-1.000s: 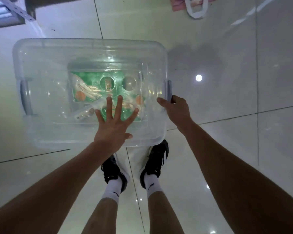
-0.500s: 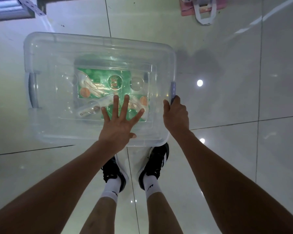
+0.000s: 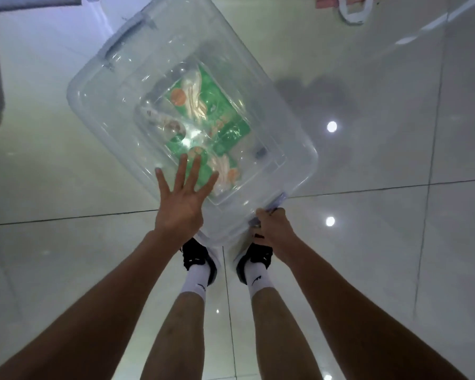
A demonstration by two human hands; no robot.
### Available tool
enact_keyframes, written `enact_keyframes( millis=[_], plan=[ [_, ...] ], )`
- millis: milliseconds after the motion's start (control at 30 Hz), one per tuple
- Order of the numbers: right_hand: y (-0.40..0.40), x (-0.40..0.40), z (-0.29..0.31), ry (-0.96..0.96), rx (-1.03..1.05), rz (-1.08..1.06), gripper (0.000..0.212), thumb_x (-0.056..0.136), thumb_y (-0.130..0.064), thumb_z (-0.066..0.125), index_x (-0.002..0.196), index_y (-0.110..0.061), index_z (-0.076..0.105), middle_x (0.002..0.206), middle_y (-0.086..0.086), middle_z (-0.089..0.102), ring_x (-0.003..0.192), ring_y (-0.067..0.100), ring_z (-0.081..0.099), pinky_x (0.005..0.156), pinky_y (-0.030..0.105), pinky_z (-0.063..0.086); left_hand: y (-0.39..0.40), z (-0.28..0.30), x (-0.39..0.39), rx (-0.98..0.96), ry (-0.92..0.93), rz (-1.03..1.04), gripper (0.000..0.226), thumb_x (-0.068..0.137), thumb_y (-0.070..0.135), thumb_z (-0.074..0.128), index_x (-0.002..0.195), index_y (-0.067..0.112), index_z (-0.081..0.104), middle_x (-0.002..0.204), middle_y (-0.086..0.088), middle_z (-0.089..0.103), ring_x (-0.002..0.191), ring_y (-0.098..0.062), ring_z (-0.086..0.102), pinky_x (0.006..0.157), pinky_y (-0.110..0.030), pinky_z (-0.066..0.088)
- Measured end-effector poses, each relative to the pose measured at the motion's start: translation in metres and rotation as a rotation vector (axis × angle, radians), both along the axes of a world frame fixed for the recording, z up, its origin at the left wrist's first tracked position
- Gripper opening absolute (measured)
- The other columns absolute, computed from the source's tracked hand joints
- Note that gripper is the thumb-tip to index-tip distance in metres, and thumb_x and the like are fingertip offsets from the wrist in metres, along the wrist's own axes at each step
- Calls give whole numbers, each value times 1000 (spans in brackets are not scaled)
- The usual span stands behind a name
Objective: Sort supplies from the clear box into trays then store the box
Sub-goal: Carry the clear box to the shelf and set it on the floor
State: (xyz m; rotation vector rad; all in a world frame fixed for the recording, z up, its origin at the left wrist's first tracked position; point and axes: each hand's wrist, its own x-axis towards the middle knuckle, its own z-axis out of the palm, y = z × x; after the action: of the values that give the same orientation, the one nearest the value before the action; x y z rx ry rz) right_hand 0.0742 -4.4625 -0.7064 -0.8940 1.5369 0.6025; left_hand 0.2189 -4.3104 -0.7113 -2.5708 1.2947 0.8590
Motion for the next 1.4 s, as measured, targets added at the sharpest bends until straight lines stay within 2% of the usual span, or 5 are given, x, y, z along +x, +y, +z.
enact_keyframes(
  millis=[267, 400, 633, 967, 1400],
  plan=[
    [-20, -1, -16, -52, -430, -31, 79, 75, -53, 64, 142, -29, 31, 130, 9, 60, 113, 30, 63, 98, 54, 51, 69, 2, -46, -319, 300, 1532, 93, 90, 29, 72, 159, 16, 12, 163, -12, 25, 150, -26, 24, 122, -41, 21],
    [-43, 15, -17, -140, -647, 174, 80, 88, -39, 66, 153, -20, 24, 148, 10, 47, 128, 27, 53, 110, 38, 42, 54, -1, -58, -370, 599, 2075, 54, 88, 42, 71, 134, 21, 53, 128, -7, 65, 114, -26, 65, 102, -47, 51],
    [-62, 24, -17, -175, -747, 197, 78, 80, -70, 58, 142, -25, 44, 136, 7, 59, 121, 25, 60, 97, 50, 53, 53, 7, -52, -695, 610, 2298, 27, 85, 26, 78, 109, 13, 74, 108, -6, 76, 98, -22, 73, 94, -39, 57],
    [-69, 89, 43, -276, -644, -66, 25, 64, -20, 72, 48, -21, 53, 52, -6, 47, 58, 20, 48, 57, 38, 45, 52, 60, 24, -723, 566, 2163, 13, 91, 6, 62, 80, 14, 64, 77, 0, 63, 82, -23, 60, 71, -40, 47],
    [-63, 77, 226, -403, -669, -380, 45, 72, -19, 71, 89, 17, 52, 75, 13, 53, 69, 24, 53, 67, 37, 51, 31, 206, 80, -694, 653, 1950, 2, 89, 12, 67, 88, 11, 68, 93, -8, 69, 87, -22, 65, 69, -47, 54]
  ],
)
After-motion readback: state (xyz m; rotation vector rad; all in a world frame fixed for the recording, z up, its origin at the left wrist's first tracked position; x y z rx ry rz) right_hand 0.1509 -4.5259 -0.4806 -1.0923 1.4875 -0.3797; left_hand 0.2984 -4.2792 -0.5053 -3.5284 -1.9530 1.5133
